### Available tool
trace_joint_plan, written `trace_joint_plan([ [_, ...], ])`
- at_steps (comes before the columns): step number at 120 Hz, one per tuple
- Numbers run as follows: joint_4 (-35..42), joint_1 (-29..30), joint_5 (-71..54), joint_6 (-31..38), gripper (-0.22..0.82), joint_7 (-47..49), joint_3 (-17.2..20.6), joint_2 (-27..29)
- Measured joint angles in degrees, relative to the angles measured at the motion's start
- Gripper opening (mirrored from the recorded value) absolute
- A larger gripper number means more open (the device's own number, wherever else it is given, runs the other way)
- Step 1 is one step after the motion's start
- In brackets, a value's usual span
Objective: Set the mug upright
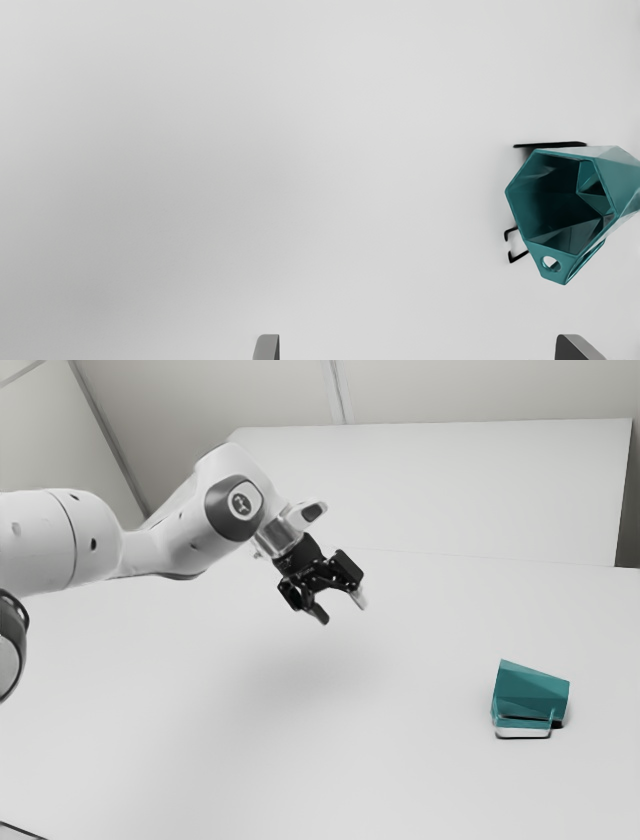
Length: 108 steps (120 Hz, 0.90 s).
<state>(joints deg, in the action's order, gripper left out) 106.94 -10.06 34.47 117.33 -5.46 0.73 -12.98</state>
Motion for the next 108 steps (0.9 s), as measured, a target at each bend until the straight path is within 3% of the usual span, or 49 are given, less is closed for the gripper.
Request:
trace_joint_plan([
  [26, 7.9, -5.5, 11.2, 5.8, 0.60, -5.9, 0.1, 4.1],
  [60, 11.9, -10.2, 23.2, 9.2, 0.60, -14.0, 0.1, 3.8],
  [80, 11.2, -12.5, 30.0, 10.5, 0.60, -18.9, 0.1, -0.1],
  [108, 3.6, -16.0, 34.1, 11.9, 0.60, -24.0, 0.7, -7.2],
])
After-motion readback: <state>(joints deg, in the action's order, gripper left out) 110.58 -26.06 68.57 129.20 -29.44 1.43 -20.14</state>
